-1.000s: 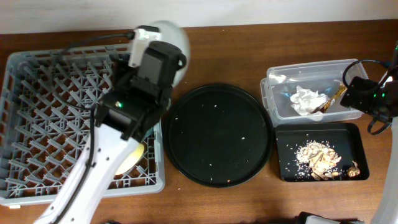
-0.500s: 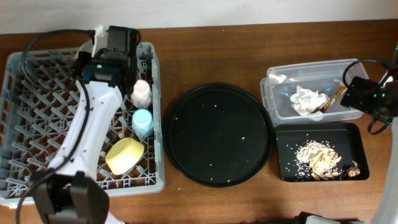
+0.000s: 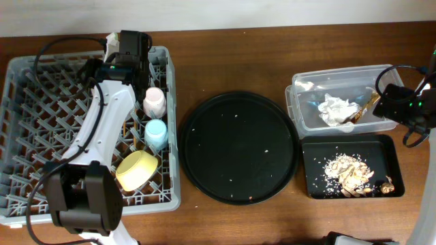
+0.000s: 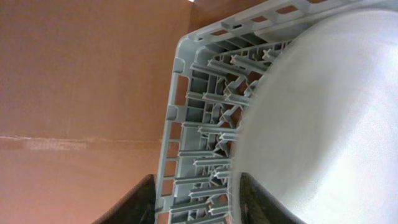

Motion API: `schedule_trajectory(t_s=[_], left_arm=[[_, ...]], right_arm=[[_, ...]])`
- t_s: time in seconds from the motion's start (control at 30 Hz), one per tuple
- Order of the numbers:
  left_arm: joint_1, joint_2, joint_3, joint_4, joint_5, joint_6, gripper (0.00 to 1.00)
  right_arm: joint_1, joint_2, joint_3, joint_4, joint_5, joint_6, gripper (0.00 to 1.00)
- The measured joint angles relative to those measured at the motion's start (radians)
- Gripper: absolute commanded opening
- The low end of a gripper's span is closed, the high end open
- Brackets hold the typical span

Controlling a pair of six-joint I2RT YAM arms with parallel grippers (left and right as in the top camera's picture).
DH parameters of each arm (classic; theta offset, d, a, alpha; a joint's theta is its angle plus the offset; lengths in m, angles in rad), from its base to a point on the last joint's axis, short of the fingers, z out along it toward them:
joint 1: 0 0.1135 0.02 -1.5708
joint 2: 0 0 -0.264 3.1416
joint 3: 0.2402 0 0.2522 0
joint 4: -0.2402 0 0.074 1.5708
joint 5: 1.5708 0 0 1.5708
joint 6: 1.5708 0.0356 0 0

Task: Sort waste into correct bins and load items into the dishwasher rack

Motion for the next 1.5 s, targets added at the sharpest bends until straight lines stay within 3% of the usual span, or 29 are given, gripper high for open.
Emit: schedule_trajectory(t_s=[0.03, 0.07, 0.27, 0.37, 0.47, 0.6, 0.73, 1.13, 1.27, 1.5], left_arm=[[0.000, 0.000, 0.000, 0.000, 0.000, 0.004, 0.96], [0.000, 0.000, 0.000, 0.001, 0.000, 0.004, 0.99], [0.000, -0.001, 0.002, 0.031, 0.008, -0.008, 0.99], [0.000, -0.015, 0.013, 0.020, 0.091, -0.044, 0.99], [0.006, -0.082, 0.043, 0.005, 0.290, -0.132, 0.99], [0.049, -0.237, 0.078, 0.027, 0.686, -0.280, 0.99], [0.079, -0.325, 0.097, 0.047, 0.918, -0.374, 0.99], [0.077, -0.315, 0.097, 0.018, 1.034, -0.419, 0.99], [0.078, -0.315, 0.097, 0.017, 1.036, -0.419, 0.99], [0.078, -0.315, 0.097, 0.014, 1.041, -0.419, 0.99]], right_arm=[[0.000, 0.000, 0.000, 0.000, 0.000, 0.000, 0.99], [0.000, 0.000, 0.000, 0.000, 0.000, 0.000, 0.99], [0.000, 0.000, 0.000, 0.000, 0.000, 0.000, 0.99], [0.000, 0.000, 0.000, 0.000, 0.000, 0.000, 0.99], [0.000, 0.000, 0.000, 0.000, 0.000, 0.000, 0.99], [0.000, 0.000, 0.000, 0.000, 0.000, 0.000, 0.99], [0.000, 0.000, 0.000, 0.000, 0.000, 0.000, 0.99], [0.040, -0.011, -0.002, 0.001, 0.008, 0.000, 0.99], [0.217, -0.125, -0.006, 0.003, 0.010, 0.000, 0.99], [0.560, -0.513, -0.003, 0.043, 0.015, -0.028, 0.99]])
